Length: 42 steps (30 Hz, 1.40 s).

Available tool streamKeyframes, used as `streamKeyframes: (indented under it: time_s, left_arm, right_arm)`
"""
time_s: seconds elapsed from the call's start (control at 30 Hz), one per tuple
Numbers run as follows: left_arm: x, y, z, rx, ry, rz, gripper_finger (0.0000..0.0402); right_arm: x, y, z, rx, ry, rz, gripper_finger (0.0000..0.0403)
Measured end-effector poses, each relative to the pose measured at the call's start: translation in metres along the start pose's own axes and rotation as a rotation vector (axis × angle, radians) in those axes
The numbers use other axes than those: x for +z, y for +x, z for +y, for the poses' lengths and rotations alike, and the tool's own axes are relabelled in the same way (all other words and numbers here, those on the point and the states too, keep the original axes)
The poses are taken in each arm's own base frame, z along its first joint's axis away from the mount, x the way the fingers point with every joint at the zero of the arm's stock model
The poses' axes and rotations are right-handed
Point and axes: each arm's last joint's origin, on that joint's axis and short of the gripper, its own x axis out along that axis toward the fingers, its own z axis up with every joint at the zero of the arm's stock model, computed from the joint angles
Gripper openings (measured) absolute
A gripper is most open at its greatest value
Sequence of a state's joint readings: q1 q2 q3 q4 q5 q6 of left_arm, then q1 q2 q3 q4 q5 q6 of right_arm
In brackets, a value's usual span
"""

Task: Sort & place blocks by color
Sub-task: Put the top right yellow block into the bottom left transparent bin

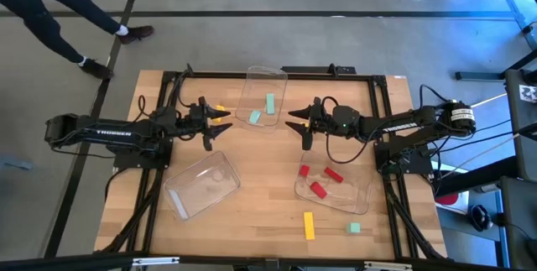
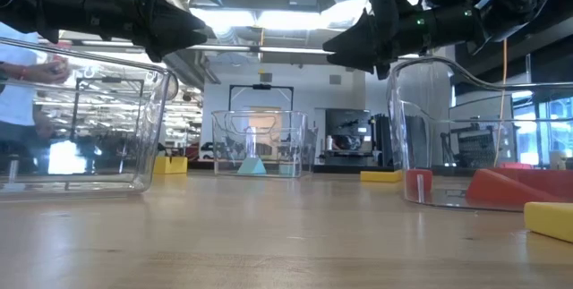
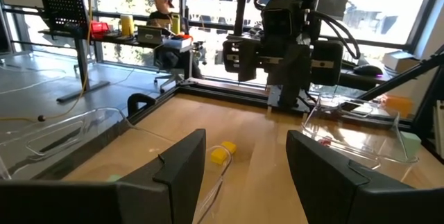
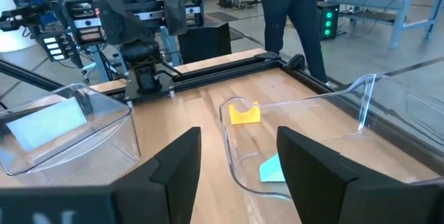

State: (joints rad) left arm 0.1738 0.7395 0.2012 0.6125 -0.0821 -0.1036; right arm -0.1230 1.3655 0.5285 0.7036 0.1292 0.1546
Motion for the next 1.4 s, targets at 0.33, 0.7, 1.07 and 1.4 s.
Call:
streamKeyframes:
  time_s: [0.33, 0.7, 1.07, 1.4]
  left_arm:
    - [0.0, 0.0, 0.0, -0.002, 0.0, 0.0, 0.0195]
    - [0.0, 0.0, 0.0, -0.002, -0.017, 0.0, 0.0195]
    - [0.0, 0.0, 0.0, -0.002, -0.025, -0.001, 0.0195]
    - [0.0, 0.0, -0.001, -0.025, -0.025, 0.002, 0.0195]
  right_arm:
    - [-0.004, 0.0, -0.001, -0.005, -0.004, 0.04, 0.0192]
    - [-0.007, 0.0, -0.002, -0.027, 0.06, 0.074, 0.0192]
    - [-0.012, 0.005, -0.031, -0.443, 0.139, 0.516, 0.0192]
    - [-0.011, 0.006, -0.029, -0.362, 0.093, 0.57, 0.0192]
